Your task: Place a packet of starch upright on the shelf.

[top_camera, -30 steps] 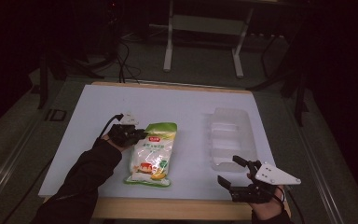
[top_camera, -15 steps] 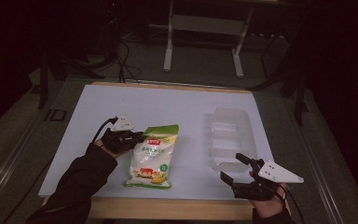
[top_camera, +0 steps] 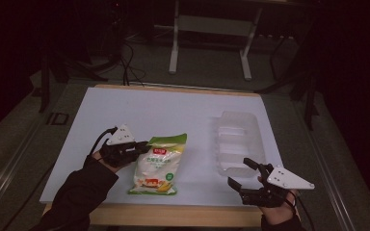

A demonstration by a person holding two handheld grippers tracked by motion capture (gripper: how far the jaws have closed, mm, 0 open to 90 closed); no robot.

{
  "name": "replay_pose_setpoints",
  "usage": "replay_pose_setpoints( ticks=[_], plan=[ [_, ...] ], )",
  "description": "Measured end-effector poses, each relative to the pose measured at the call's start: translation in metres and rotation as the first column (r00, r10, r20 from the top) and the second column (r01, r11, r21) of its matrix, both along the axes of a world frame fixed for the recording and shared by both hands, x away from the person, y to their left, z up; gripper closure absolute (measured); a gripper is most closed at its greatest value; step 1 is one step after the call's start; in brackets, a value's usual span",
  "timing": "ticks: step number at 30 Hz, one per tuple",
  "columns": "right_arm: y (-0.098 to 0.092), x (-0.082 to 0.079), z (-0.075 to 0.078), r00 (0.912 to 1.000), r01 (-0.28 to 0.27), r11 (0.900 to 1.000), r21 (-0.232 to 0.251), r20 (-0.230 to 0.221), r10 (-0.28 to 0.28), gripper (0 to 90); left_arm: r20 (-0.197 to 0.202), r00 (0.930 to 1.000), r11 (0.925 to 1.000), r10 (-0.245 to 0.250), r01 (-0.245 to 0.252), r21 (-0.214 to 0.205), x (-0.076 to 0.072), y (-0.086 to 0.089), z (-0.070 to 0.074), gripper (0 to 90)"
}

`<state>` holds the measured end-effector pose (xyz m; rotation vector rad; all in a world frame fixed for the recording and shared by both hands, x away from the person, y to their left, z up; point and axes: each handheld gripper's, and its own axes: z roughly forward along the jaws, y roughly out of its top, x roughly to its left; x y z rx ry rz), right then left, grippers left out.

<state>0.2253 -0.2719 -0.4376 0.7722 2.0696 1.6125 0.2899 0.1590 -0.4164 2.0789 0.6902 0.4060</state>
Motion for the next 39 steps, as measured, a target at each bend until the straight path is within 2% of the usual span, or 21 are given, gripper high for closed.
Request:
replay_pose_setpoints(
  ticks=[3,4,7,10,12,13,15,16,17,18,19,20,21,23,24,26,27,31,34,37,39],
  plan=[
    [0.001,-0.001,0.000,0.9997,-0.023,0.9996,-0.015,0.008,0.023,22.9,0.018,0.9994,0.9996,-0.030,0.030,-0.002,-0.011,-0.004,0.006,81.9],
    [0.002,-0.001,0.000,0.9996,-0.026,0.9995,-0.017,0.011,0.026,22.9,0.021,0.9993,0.9995,-0.032,0.032,0.003,-0.013,-0.005,0.008,81.9],
    [0.002,-0.001,0.001,0.9996,-0.028,0.9995,-0.014,0.004,0.028,22.8,0.036,0.9984,0.9988,-0.044,0.045,-0.020,-0.020,-0.008,0.015,82.1],
    [0.002,0.001,0.001,0.9995,-0.022,0.9998,-0.003,-0.021,0.022,20.9,0.063,0.9962,0.9974,-0.061,0.063,-0.035,-0.026,-0.012,0.024,82.2],
    [0.001,0.001,0.002,0.9995,-0.020,0.9998,-0.004,-0.024,0.020,20.9,0.063,0.9962,0.9974,-0.061,0.063,-0.035,-0.026,-0.012,0.024,82.2],
    [0.001,0.001,0.005,0.9994,-0.028,0.9995,-0.012,-0.022,0.028,22.4,0.083,0.9938,0.9950,-0.075,0.080,-0.061,-0.028,-0.014,0.037,82.2],
    [0.003,0.000,0.009,0.9991,-0.042,0.9989,-0.020,0.003,0.042,24.3,0.085,0.9935,0.9923,-0.076,0.084,-0.092,-0.026,-0.015,0.044,82.2],
    [0.003,0.000,0.012,0.9986,-0.048,0.9987,-0.020,0.022,0.048,25.4,0.103,0.9922,0.9920,-0.070,0.080,-0.097,-0.025,-0.015,0.047,82.2],
    [0.003,0.000,0.012,0.9986,-0.048,0.9987,-0.020,0.022,0.048,25.4,0.103,0.9922,0.9920,-0.070,0.080,-0.097,-0.025,-0.015,0.047,82.3],
    [0.004,0.000,0.015,0.9971,-0.060,0.9980,-0.019,0.046,0.061,25.4,0.103,0.9922,0.9920,-0.070,0.080,-0.097,-0.025,-0.015,0.047,82.3],
    [0.006,-0.001,0.020,0.9947,-0.068,0.9969,-0.039,0.074,0.071,29.4,0.101,0.9915,0.9875,-0.082,0.095,-0.126,-0.022,-0.017,0.053,82.2],
    [0.008,0.001,0.023,0.9944,-0.072,0.9963,-0.047,0.075,0.075,30.5,0.113,0.9899,0.9830,-0.086,0.103,-0.152,-0.019,-0.020,0.058,82.3],
    [0.009,0.003,0.025,0.9943,-0.076,0.9959,-0.049,0.071,0.080,30.6,0.112,0.9889,0.9816,-0.097,0.114,-0.153,-0.017,-0.022,0.061,82.3],
    [0.010,0.005,0.028,0.9942,-0.076,0.9959,-0.049,0.073,0.079,30.5,0.122,0.9888,0.9806,-0.086,0.106,-0.165,-0.017,-0.026,0.062,82.3],
    [0.011,0.008,0.031,0.9942,-0.082,0.9957,-0.043,0.067,0.085,30.1,0.122,0.9862,0.9781,-0.112,0.131,-0.162,-0.015,-0.032,0.065,82.3],
    [0.015,0.017,0.039,0.9958,-0.088,0.9961,-0.003,0.026,0.088,26.9,0.120,0.9850,0.9748,-0.124,0.143,-0.171,-0.013,-0.038,0.068,82.3],
    [0.016,0.020,0.041,0.9956,-0.091,0.9959,-0.004,0.023,0.091,25.6,0.129,0.9839,0.9742,-0.123,0.145,-0.173,-0.011,-0.042,0.069,82.3],
    [0.025,0.037,0.048,0.9949,-0.100,0.9949,0.002,0.011,0.100,17.9,0.121,0.9836,0.9651,-0.134,0.157,-0.210,-0.005,-0.051,0.073,82.3],
    [0.032,0.051,0.048,0.9935,-0.114,0.9935,0.003,-0.004,0.114,12.9,0.122,0.9808,0.9624,-0.152,0.175,-0.207,-0.005,-0.060,0.072,82.3],
    [0.038,0.062,0.045,0.9881,-0.143,0.9895,0.022,-0.055,0.144,10.8,0.121,0.9788,0.9611,-0.166,0.188,-0.203,-0.005,-0.069,0.072,82.3],
    [0.044,0.068,0.042,0.9849,-0.158,0.9874,0.014,-0.070,0.158,10.5,0.119,0.9785,0.9604,-0.169,0.190,-0.203,-0.004,-0.073,0.073,82.3]
  ],
)
